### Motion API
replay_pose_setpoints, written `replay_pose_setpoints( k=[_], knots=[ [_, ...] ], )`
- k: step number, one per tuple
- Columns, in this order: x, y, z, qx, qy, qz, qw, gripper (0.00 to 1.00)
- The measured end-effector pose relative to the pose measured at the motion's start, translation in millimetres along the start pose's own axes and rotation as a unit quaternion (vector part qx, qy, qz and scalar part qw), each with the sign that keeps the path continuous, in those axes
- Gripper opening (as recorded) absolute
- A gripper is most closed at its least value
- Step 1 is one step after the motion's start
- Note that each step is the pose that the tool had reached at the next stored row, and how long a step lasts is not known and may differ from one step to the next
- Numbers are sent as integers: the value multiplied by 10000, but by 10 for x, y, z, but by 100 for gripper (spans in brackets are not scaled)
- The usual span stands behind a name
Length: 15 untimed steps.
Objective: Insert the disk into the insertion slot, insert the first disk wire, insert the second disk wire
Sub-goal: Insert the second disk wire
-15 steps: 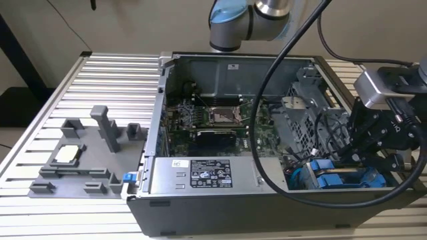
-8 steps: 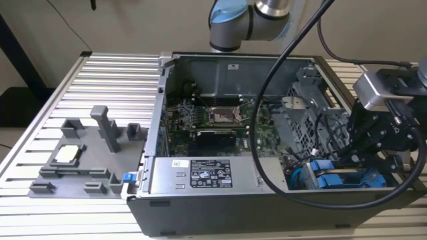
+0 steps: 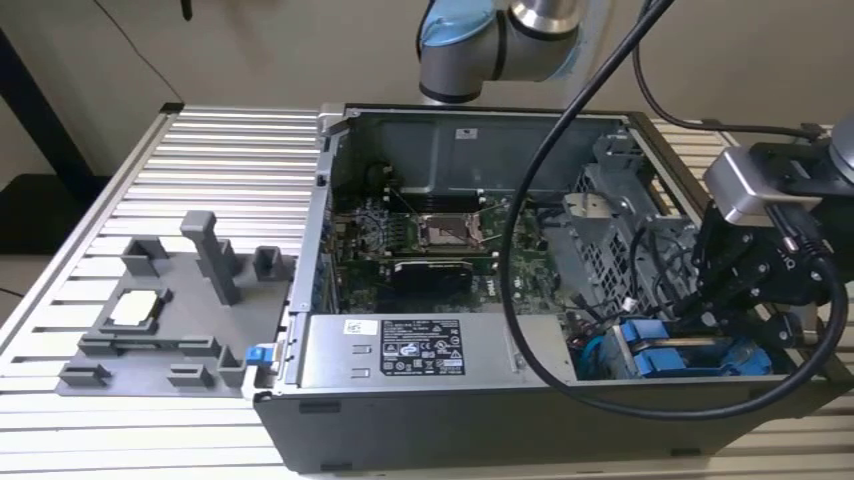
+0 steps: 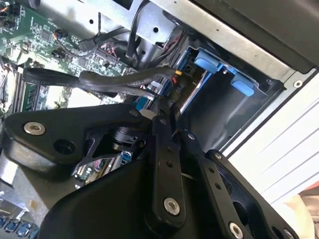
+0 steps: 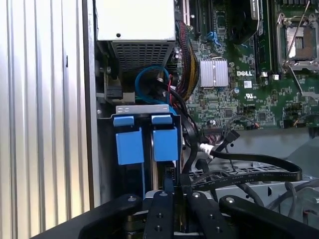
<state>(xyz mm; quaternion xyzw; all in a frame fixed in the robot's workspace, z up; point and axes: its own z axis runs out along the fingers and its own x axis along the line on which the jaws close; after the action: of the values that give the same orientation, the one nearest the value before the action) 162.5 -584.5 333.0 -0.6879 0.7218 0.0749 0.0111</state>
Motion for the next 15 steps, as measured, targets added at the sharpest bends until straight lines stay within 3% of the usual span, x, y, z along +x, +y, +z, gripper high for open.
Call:
replay_pose_setpoints(
  k=[3,4,9,15],
  knots=[
    [-1,1,-14,-13,-15,0,10000,18],
    [-5,4,-46,-15,-14,0,10000,24],
    [-23,18,-198,-17,-7,2,10000,24],
    [-50,40,-429,-17,-6,1,10000,24]
  ],
)
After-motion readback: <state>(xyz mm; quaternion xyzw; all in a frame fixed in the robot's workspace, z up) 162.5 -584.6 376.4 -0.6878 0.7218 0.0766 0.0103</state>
